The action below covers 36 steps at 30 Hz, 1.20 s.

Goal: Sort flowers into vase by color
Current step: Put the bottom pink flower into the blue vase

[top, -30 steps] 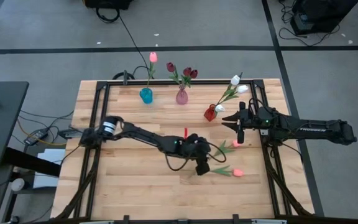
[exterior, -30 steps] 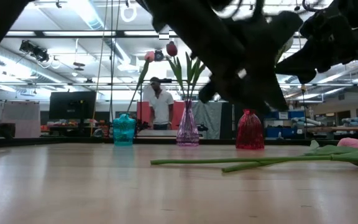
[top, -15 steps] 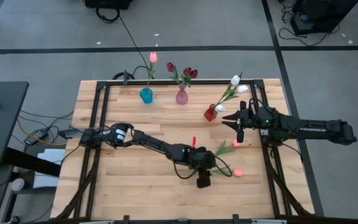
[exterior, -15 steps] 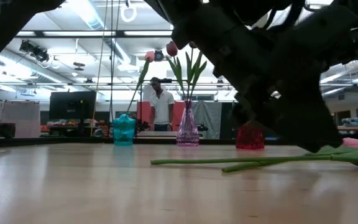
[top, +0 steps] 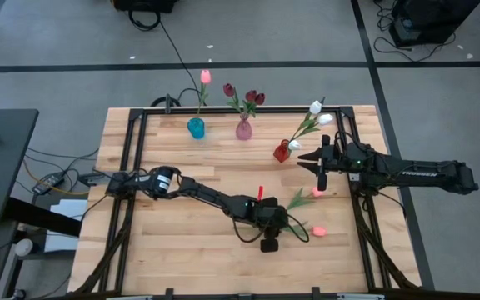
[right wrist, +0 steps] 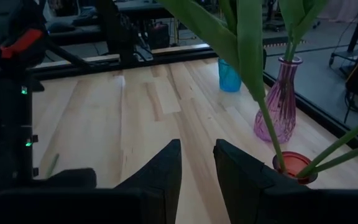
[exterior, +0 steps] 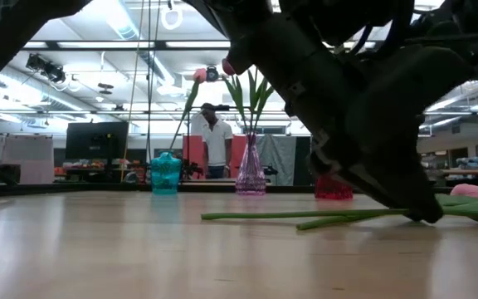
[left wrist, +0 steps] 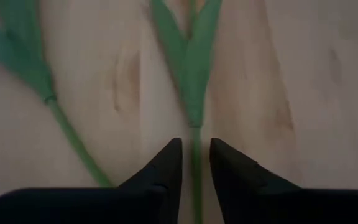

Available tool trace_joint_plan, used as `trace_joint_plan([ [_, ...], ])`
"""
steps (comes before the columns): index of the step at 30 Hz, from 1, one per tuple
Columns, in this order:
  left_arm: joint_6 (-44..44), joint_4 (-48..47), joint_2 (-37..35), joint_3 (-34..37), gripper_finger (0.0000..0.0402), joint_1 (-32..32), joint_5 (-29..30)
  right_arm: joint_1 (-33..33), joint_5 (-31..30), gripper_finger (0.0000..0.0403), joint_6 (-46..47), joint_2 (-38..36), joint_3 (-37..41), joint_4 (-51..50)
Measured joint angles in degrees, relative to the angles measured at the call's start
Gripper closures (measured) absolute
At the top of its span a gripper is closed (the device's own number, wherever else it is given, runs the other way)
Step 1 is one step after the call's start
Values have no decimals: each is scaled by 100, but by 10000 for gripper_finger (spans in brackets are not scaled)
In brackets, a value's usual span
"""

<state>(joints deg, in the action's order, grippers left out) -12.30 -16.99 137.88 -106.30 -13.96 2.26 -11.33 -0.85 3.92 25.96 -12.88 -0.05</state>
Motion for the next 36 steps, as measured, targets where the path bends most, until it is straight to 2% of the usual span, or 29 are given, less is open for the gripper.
trace_joint_plan([
  [4, 172, -70, 40, -20, 332, 1, -9, -1, 1, 292, 3, -1, 0, 4],
  [8, 186, -197, 6, -25, 388, 7, 109, -1, 41, 292, 5, -1, 0, 4],
  [16, 624, -504, -481, 67, 397, 3, 972, -1, 158, 292, 52, -2, 1, -37],
  [20, 652, -196, -964, 707, 399, 9, 1242, 1, 315, 292, 63, -12, 0, -114],
  [24, 623, 810, -1547, 1952, 400, 6, 1299, 1, 348, 292, 64, -12, 0, -190],
  [28, 636, 2506, -2325, 3279, 399, 7, 1449, 12, 374, 292, 61, -12, 0, -168],
  [33, 1020, 4490, -3047, 4593, 398, 7, 1934, 17, 362, 292, 89, -13, 0, -105],
  [36, 1338, 5464, -3355, 5150, 398, 7, 2518, 94, 408, 292, 365, -9, 0, 37],
])
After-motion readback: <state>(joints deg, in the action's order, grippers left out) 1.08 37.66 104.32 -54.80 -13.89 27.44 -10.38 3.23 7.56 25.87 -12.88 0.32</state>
